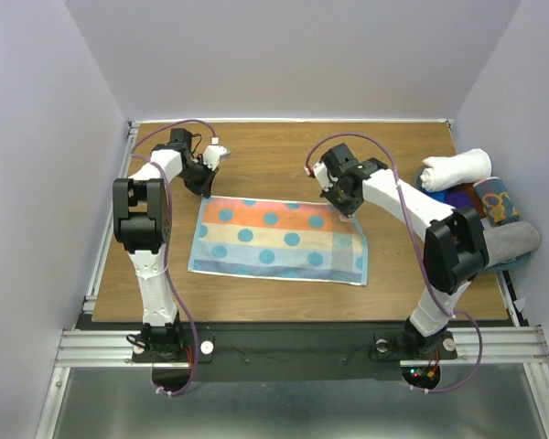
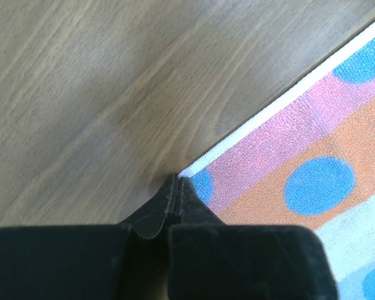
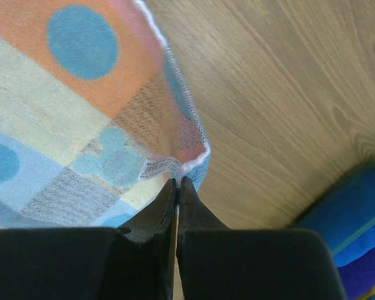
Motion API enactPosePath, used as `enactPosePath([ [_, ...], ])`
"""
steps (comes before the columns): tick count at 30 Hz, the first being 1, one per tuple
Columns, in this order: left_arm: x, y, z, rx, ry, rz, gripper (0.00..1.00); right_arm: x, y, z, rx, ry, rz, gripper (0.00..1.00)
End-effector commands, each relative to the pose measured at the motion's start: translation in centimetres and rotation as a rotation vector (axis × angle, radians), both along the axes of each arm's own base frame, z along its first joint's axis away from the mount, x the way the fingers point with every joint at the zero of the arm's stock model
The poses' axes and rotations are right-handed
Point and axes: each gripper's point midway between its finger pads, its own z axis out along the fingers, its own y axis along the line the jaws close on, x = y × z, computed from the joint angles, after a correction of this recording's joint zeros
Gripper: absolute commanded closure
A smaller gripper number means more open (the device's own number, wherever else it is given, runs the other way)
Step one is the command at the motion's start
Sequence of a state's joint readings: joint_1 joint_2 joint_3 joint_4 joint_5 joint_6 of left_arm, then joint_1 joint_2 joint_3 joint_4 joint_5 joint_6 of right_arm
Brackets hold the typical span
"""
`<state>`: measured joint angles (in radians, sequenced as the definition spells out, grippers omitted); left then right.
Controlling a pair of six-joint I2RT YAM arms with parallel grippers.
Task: Roll the towels
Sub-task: Flatten the towel, then fold the towel
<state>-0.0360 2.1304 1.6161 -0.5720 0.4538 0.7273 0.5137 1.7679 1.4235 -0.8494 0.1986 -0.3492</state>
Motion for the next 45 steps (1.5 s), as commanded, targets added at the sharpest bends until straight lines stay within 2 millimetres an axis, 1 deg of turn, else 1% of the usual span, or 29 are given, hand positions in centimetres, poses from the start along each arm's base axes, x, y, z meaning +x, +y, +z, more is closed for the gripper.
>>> enactPosePath([
  [1, -0.7, 0.6, 2.4, -0.019, 0.009, 0.026, 1.0, 1.3, -1.0, 1.6, 0.077, -0.053, -0.014, 0.99],
  [2, -0.4, 0.6, 2.9, -0.019, -0.005, 0.023, 1.0, 1.9, -2.0, 1.6, 0.088, -0.057, -0.031, 0.99],
  [6, -0.1, 0.8, 4.7, -0.024, -0.053, 0.012, 1.0, 2.9, -3.7, 1.7, 0.158, -0.055, -0.049, 1.0],
  [8, -0.1, 0.6, 5.8, -0.034, -0.08, -0.003, 1.0, 3.3, -4.1, 1.9, 0.196, -0.052, -0.041, 0.99],
  [9, -0.1, 1.6, 5.9, -0.041, -0.089, 0.012, 1.0, 3.4, -4.1, 2.0, 0.213, -0.053, -0.033, 0.99],
  [10, -0.1, 1.7, 6.9, -0.043, -0.116, 0.006, 1.0, 3.4, -4.1, 2.0, 0.224, -0.052, -0.028, 0.99],
  [12, -0.3, 1.6, 7.4, -0.044, -0.141, -0.003, 1.0, 3.4, -3.9, 2.2, 0.251, -0.048, -0.011, 0.99],
  [13, -0.4, 1.6, 8.5, -0.046, -0.17, -0.012, 1.0, 3.5, -3.9, 2.3, 0.264, -0.051, -0.002, 0.99],
  [15, -0.8, 1.6, 9.1, -0.046, -0.19, -0.022, 1.0, 3.3, -3.8, 2.6, 0.286, -0.053, 0.017, 0.99],
  [16, -1.0, 1.6, 10.0, -0.042, -0.217, -0.039, 1.0, 3.2, -3.6, 3.0, 0.303, -0.057, 0.03, 0.99],
  [20, -3.2, 1.6, 10.7, -0.027, -0.226, -0.111, 1.0, 2.2, -4.0, 3.4, 0.346, -0.059, 0.073, 0.99],
  [21, -4.3, 1.6, 10.8, -0.023, -0.218, -0.123, 1.0, 1.6, -4.1, 3.0, 0.345, -0.047, 0.09, 0.99],
  [22, -4.9, 1.6, 10.2, -0.019, -0.202, -0.141, 1.0, 1.2, -4.2, 3.0, 0.348, -0.045, 0.1, 0.99],
  [23, -5.5, 1.7, 10.9, -0.009, -0.22, -0.153, 1.0, 0.7, -4.1, 3.7, 0.363, -0.062, 0.12, 0.99],
  [25, -7.4, 2.2, 9.9, 0.017, -0.203, -0.191, 1.0, -0.6, -4.4, 3.1, 0.355, -0.049, 0.156, 0.99],
  [26, -8.0, 2.4, 10.7, 0.028, -0.23, -0.197, 1.0, -1.1, -4.4, 3.0, 0.358, -0.048, 0.171, 0.99],
  [27, -9.4, 2.6, 10.6, 0.037, -0.228, -0.212, 1.0, -1.5, -4.5, 3.5, 0.352, -0.068, 0.202, 0.99],
  [28, -10.2, 2.7, 10.3, 0.042, -0.222, -0.227, 1.0, -2.6, -4.6, 2.8, 0.352, -0.05, 0.215, 1.0],
  [29, -11.0, 2.8, 10.1, 0.056, -0.219, -0.241, 1.0, -3.0, -4.8, 3.3, 0.34, -0.075, 0.252, 0.99],
  [30, -12.4, 3.0, 9.0, 0.067, -0.192, -0.247, 1.0, -3.4, -4.8, 3.2, 0.339, -0.078, 0.267, 0.99],
  [31, -13.0, 3.2, 9.5, 0.085, -0.221, -0.264, 1.0, -3.9, -4.9, 3.0, 0.336, -0.072, 0.274, 0.99],
  [32, -13.5, 3.3, 9.3, 0.094, -0.221, -0.271, 1.0, -4.7, -4.9, 2.3, 0.34, -0.057, 0.288, 0.99],
  [33, -14.8, 3.4, 8.3, 0.099, -0.194, -0.279, 1.0, -5.3, -4.9, 2.4, 0.341, -0.065, 0.316, 0.99],
  [34, -15.3, 3.4, 8.4, 0.105, -0.207, -0.295, 1.0, -5.8, -4.6, 2.2, 0.352, -0.061, 0.338, 0.99],
  [35, -15.8, 3.4, 8.1, 0.106, -0.201, -0.303, 1.0, -6.7, -4.8, 1.2, 0.35, -0.04, 0.355, 0.99],
  [36, -16.8, 3.3, 7.3, 0.1, -0.173, -0.31, 1.0, -7.2, -4.7, 0.9, 0.354, -0.034, 0.365, 0.99],
  [38, -17.7, 3.1, 6.7, 0.088, -0.152, -0.323, 1.0, -8.2, -4.3, 0.6, 0.377, -0.022, 0.394, 0.99],
  [41, -19.6, 3.1, 4.5, 0.086, -0.096, -0.347, 1.0, -10.1, -3.8, -0.7, 0.413, 0.041, 0.431, 0.99],
  [45, -20.3, 4.0, 2.9, 0.137, -0.082, -0.353, 1.0, -12.1, -3.5, -2.7, 0.424, 0.125, 0.453, 0.99],
])
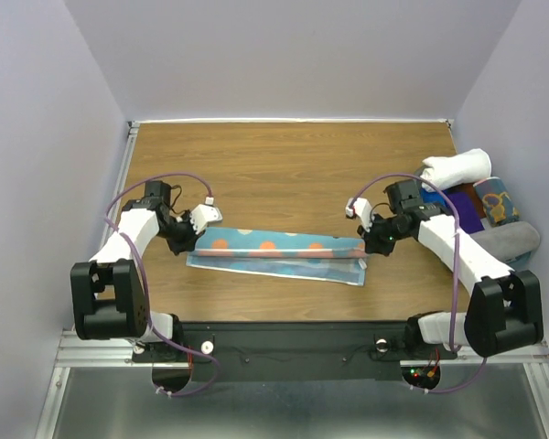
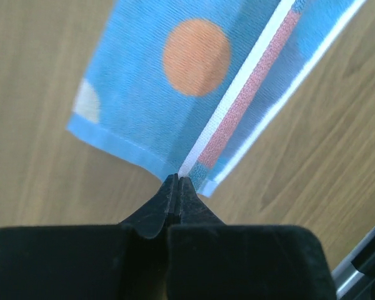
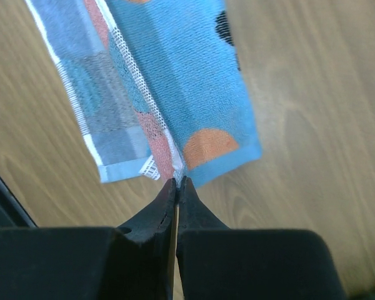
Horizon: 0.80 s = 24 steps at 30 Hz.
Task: Roll the towels
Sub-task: Fold the towel
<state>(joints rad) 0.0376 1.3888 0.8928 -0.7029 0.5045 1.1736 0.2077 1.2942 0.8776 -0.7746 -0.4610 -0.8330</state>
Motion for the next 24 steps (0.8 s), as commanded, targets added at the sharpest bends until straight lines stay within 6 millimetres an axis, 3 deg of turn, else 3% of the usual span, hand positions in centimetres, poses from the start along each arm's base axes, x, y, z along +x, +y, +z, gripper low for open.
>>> enactPosePath([
  [1, -0.9, 1.5, -1.4, 0.08, -0.013, -0.025, 1.0, -2.0, 0.4, -1.3, 0.005, 0.048, 0.073, 0.99],
  [6, -0.6, 1.7, -2.2, 0.087, -0.008, -0.009, 1.0, -3.3, 0.5, -2.9, -0.013, 0.1, 0.105, 0.96],
  [11, 0.1, 1.5, -2.2, 0.073, 0.002, 0.011, 1.0, -3.4, 0.6, -3.6, -0.045, 0.119, 0.116, 0.96],
  [19, 2.5, 1.0, 0.0, 0.034, -0.035, 0.036, 1.0, 1.4, 0.6, -2.0, -0.095, 0.036, 0.051, 0.99],
  [24, 4.1, 0.9, 0.5, 0.017, -0.036, 0.072, 1.0, 4.4, -0.1, -2.5, -0.159, -0.01, 0.011, 0.99],
])
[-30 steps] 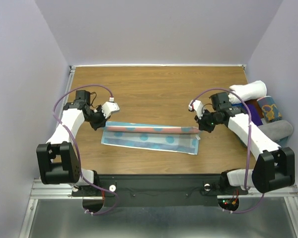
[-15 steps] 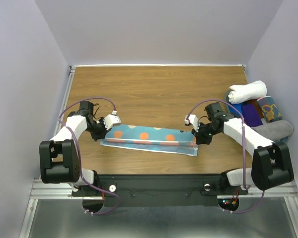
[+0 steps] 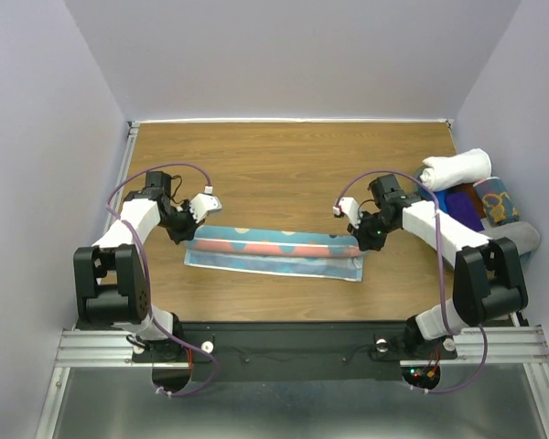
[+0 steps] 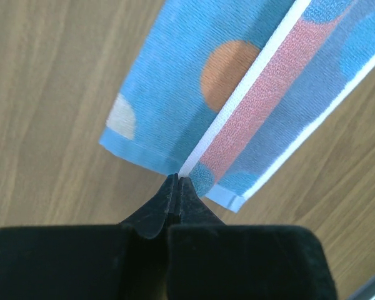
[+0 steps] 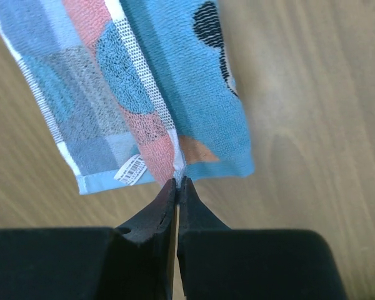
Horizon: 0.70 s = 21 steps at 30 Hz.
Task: Roll the towels
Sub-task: Fold the towel
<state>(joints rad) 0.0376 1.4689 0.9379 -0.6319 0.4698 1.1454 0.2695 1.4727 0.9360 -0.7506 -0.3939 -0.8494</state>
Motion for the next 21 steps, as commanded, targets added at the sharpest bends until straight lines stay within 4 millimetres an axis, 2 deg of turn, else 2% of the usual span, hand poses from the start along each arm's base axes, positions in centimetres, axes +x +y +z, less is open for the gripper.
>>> enactPosePath([
  [1, 1.6, 0.0, 0.9, -0.024, -0.003, 0.041, 1.0, 3.4, -1.0, 0.2, -0.08, -0.086, -0.041, 1.0],
  [8, 2.0, -0.1, 0.7, -0.032, -0.002, 0.046, 1.0, 6.8, -0.3, 0.6, -0.076, -0.122, -0.065, 0.99],
  [11, 2.1, -0.2, 0.9, -0.036, -0.009, 0.045, 1.0, 7.8, -0.2, 1.7, -0.075, -0.156, -0.071, 0.99],
  [15, 2.4, -0.4, 1.7, -0.047, -0.026, 0.045, 1.0, 7.3, 0.0, 3.8, -0.042, -0.203, -0.074, 0.99],
  [21, 2.6, -0.9, 3.4, -0.078, -0.035, 0.032, 1.0, 4.7, -0.1, 4.7, -0.025, -0.179, -0.039, 0.99],
])
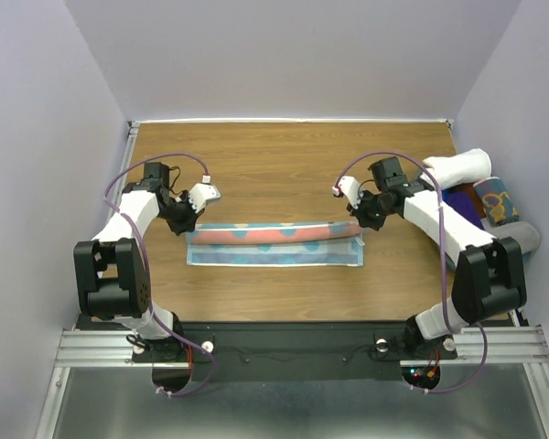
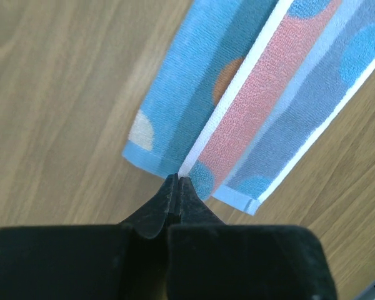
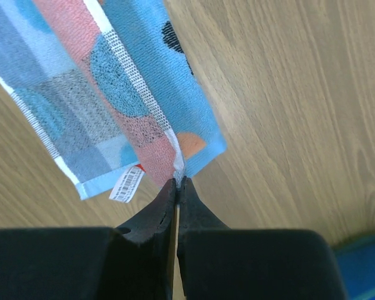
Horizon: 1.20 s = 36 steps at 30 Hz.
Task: Roll the towels
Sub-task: Fold the towel
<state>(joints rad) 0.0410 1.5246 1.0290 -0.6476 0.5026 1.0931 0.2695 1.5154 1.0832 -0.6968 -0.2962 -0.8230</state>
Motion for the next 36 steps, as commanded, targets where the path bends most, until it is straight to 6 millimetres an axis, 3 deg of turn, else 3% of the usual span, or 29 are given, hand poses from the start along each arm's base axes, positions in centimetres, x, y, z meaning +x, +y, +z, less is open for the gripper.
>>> enactPosePath([
  [1, 0.7, -0.4, 2.7, -0.03, -0.047, -0.006, 1.0, -1.4, -0.1, 1.6, 0.016, -0.018, 0.021, 0.99],
  [5, 0.3, -0.2, 3.2, -0.018, -0.05, -0.022, 1.0, -2.5, -0.6, 1.8, 0.001, -0.03, 0.047, 0.99],
  [11, -0.8, 0.3, 2.8, 0.018, -0.054, -0.037, 1.0, -3.7, -1.0, 0.2, -0.024, 0.01, 0.071, 0.99],
  [21, -2.8, 0.8, 0.2, 0.056, -0.018, -0.066, 1.0, -5.3, -0.5, -1.7, -0.004, 0.08, 0.107, 0.99],
  [30, -1.7, 0.6, 0.1, 0.037, -0.023, -0.043, 1.0, -6.1, 0.1, -2.1, 0.004, 0.103, 0.125, 0.99],
  [36, -0.3, 0.5, 2.3, 0.027, -0.067, -0.035, 1.0, -4.8, 0.1, 0.3, -0.004, 0.046, 0.104, 0.99],
])
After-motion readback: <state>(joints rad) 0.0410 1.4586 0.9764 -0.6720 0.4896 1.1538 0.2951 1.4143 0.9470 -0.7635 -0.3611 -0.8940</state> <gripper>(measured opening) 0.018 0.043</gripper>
